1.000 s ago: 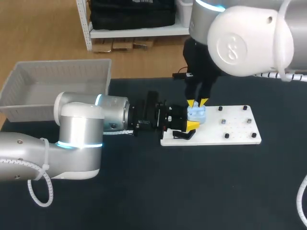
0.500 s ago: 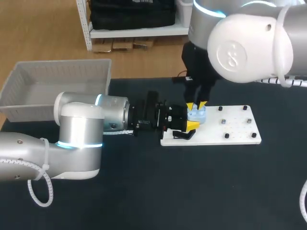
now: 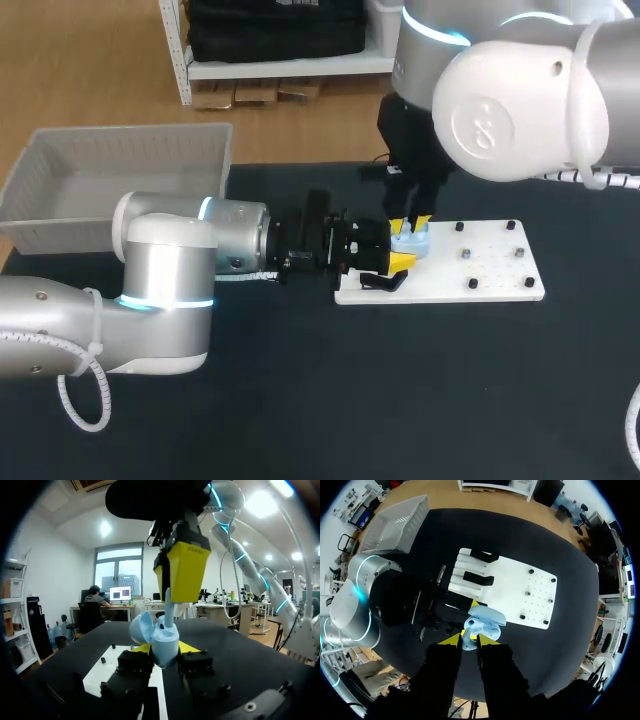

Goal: Pick up each earbud case from the left stands, insert the matching earbuds, close the lid, and place the case in the box.

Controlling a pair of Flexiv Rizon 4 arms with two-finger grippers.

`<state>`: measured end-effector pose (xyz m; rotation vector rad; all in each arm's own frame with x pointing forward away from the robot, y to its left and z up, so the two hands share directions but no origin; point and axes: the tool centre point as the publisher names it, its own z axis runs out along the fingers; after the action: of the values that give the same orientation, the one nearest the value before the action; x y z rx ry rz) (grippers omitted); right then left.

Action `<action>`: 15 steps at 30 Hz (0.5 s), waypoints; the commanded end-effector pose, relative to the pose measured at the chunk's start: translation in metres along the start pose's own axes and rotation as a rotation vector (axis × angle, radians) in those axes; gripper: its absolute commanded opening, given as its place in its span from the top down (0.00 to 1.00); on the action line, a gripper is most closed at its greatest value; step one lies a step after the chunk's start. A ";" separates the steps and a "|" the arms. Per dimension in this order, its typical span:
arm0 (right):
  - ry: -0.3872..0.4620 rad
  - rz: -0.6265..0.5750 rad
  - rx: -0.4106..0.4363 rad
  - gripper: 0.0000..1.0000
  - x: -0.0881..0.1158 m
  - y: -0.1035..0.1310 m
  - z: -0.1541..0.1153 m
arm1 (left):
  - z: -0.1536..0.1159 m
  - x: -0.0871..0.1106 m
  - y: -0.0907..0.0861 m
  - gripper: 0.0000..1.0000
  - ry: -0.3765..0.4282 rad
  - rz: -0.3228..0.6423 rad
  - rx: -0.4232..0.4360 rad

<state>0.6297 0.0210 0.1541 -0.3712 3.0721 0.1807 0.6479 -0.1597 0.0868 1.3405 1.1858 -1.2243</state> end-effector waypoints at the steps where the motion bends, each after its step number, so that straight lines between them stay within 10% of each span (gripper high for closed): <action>1: -0.007 0.001 -0.001 1.00 0.001 -0.002 0.000 | 0.001 0.001 -0.001 1.00 -0.001 0.003 -0.007; 15: -0.011 0.001 -0.009 1.00 0.001 -0.002 0.003 | 0.001 0.001 -0.001 1.00 -0.001 0.003 -0.007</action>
<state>0.6310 0.0207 0.1516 -0.3693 3.0671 0.1921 0.6479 -0.1597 0.0868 1.3405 1.1858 -1.2243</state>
